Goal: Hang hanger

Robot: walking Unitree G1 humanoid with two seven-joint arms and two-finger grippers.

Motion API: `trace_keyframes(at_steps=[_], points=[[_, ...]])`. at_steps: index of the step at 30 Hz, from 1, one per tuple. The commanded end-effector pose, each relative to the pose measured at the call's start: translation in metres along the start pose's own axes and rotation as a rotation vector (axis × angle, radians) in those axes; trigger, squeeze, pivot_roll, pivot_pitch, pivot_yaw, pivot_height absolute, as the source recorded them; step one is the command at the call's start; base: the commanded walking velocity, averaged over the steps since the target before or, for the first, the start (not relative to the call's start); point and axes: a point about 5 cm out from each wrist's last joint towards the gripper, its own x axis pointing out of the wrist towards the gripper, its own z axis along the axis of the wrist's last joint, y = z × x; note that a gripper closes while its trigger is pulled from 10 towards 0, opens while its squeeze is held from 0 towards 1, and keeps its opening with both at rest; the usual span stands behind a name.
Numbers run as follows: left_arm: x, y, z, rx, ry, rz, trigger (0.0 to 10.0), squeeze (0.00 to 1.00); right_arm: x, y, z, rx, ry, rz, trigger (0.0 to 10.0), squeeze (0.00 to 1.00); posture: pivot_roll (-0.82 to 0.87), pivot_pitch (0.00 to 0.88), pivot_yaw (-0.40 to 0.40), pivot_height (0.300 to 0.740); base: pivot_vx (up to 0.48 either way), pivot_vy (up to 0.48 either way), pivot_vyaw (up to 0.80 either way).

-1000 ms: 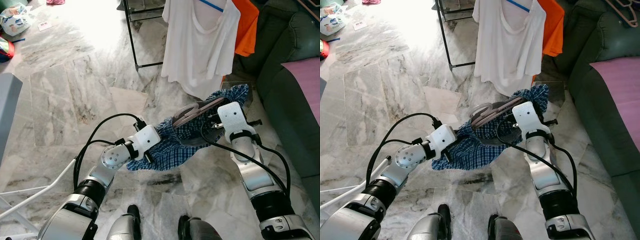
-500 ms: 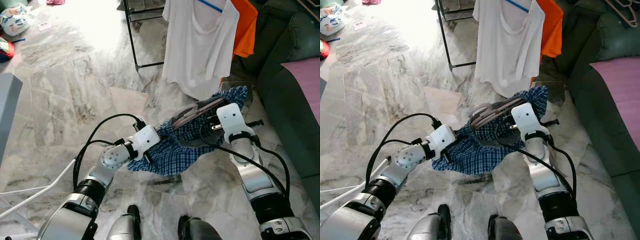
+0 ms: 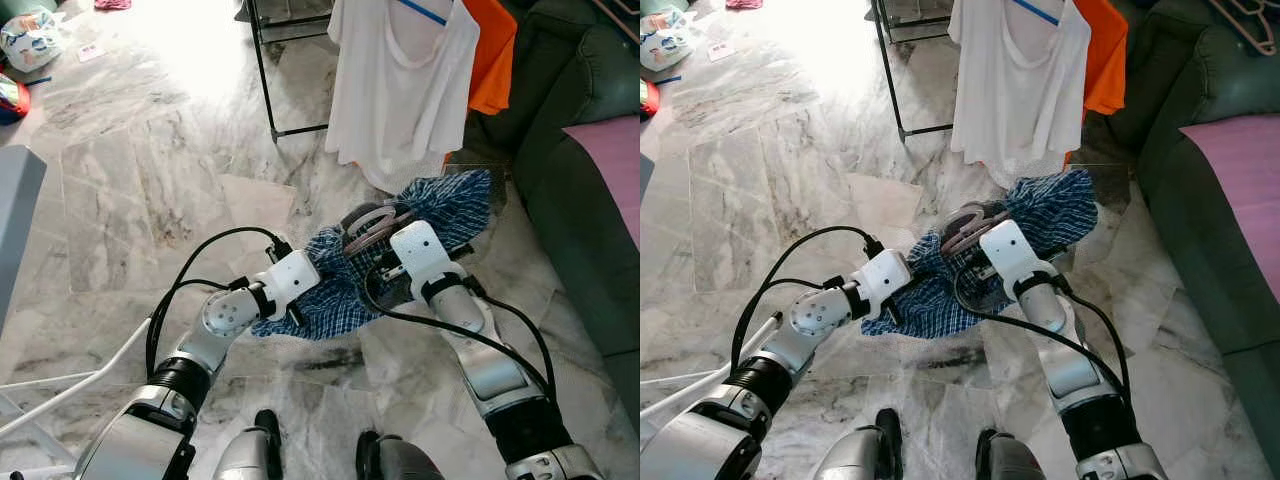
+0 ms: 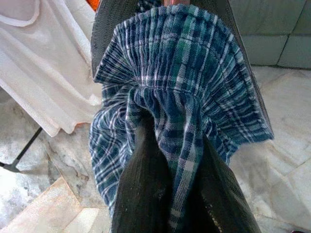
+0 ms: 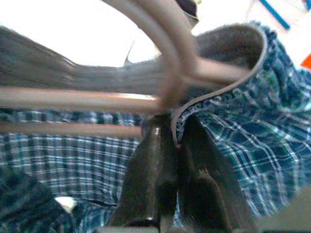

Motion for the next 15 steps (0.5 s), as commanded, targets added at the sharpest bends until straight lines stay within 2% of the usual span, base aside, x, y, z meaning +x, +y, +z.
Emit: trace_keyframes(at_steps=[1, 10, 15], points=[[0.001, -0.004, -0.001, 0.005, 0.009, -0.021, 0.0, 0.0, -0.004, 0.017, 0.007, 0.049, -0.04, 0.114, 0.0, 0.0, -0.01, 0.289, 0.04, 0.74, 0.0, 0.0, 0.0], [0.002, -0.005, -0.001, 0.006, 0.011, -0.026, 0.0, 0.0, -0.014, 0.035, 0.013, 0.087, -0.095, 0.306, 0.0, 0.0, -0.01, 0.289, 0.04, 0.74, 0.0, 0.0, 0.0], [0.002, -0.005, -0.002, 0.006, 0.014, -0.028, 0.0, 0.0, -0.022, 0.041, 0.012, 0.056, -0.09, 0.43, 0.0, 0.0, -0.01, 0.288, 0.039, 0.74, 0.0, 0.0, 0.0]])
